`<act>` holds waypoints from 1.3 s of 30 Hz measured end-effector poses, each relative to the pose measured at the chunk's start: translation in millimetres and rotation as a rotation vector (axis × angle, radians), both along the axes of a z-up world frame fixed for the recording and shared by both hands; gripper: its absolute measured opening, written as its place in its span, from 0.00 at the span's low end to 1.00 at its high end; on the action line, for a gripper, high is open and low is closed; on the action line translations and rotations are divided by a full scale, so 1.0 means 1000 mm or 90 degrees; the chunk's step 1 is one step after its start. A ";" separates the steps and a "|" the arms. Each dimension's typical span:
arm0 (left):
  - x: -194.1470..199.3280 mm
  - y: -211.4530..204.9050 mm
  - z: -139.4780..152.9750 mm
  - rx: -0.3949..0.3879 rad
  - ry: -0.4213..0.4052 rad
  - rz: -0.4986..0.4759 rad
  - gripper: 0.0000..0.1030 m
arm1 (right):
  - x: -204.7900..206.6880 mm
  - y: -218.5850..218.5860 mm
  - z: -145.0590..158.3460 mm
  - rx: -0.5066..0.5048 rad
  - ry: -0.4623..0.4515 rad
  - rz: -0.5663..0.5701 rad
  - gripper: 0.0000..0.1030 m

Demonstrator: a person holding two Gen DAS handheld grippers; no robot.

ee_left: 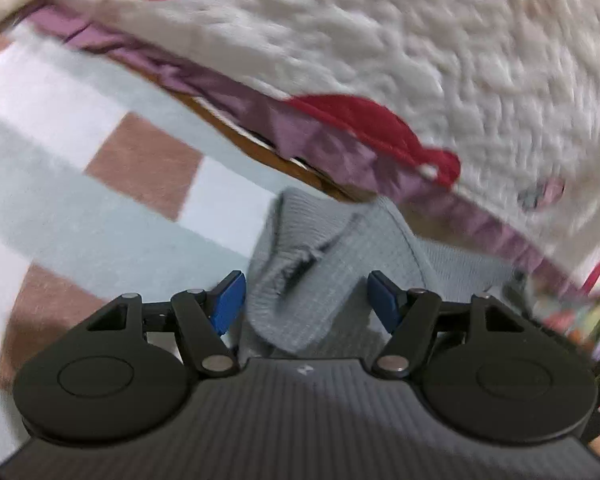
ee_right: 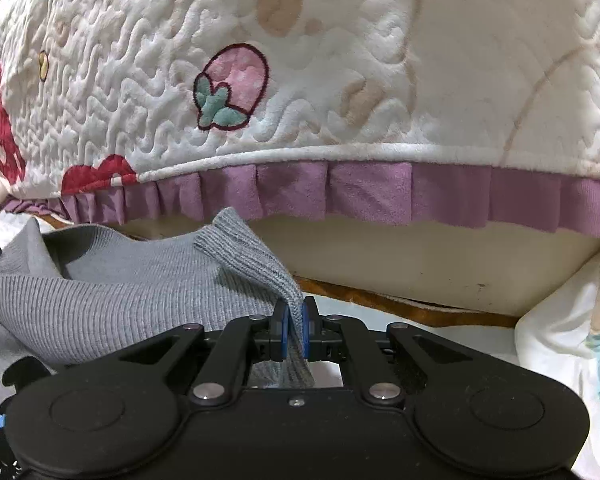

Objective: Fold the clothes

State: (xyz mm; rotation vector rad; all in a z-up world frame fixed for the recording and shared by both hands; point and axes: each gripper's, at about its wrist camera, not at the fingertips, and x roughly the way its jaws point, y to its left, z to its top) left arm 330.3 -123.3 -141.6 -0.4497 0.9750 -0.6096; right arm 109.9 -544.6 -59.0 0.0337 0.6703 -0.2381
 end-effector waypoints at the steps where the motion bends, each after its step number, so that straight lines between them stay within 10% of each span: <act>1: -0.001 -0.008 0.000 0.028 -0.008 -0.006 0.64 | -0.003 -0.001 -0.002 0.006 -0.003 0.000 0.06; 4: 0.006 -0.016 -0.008 0.051 0.004 0.024 0.62 | -0.002 0.001 -0.001 0.005 -0.019 0.017 0.06; 6: 0.014 -0.011 -0.008 0.023 0.030 0.048 0.41 | -0.007 0.001 0.002 0.035 -0.062 0.032 0.06; 7: 0.016 -0.008 -0.004 0.008 0.036 0.049 0.11 | -0.008 0.003 0.002 0.045 -0.077 0.034 0.06; 8: 0.019 -0.005 0.000 -0.005 0.041 0.050 0.10 | -0.009 0.005 0.002 0.055 -0.092 0.035 0.06; 16: -0.029 -0.015 0.123 0.163 -0.279 0.001 0.01 | -0.031 0.032 0.038 0.040 -0.162 0.070 0.06; 24: -0.068 0.001 0.215 0.196 -0.399 0.020 0.01 | -0.054 0.030 0.079 -0.046 -0.183 0.026 0.06; 33: -0.038 -0.032 0.202 0.257 -0.414 0.084 0.02 | -0.025 -0.027 0.096 -0.040 -0.177 -0.141 0.00; 35: -0.039 -0.031 0.178 0.259 -0.376 0.066 0.44 | -0.022 -0.049 0.084 -0.013 -0.166 -0.190 0.00; 39: -0.041 -0.028 0.128 0.262 -0.301 0.030 0.59 | -0.033 -0.083 0.048 0.108 -0.132 -0.213 0.12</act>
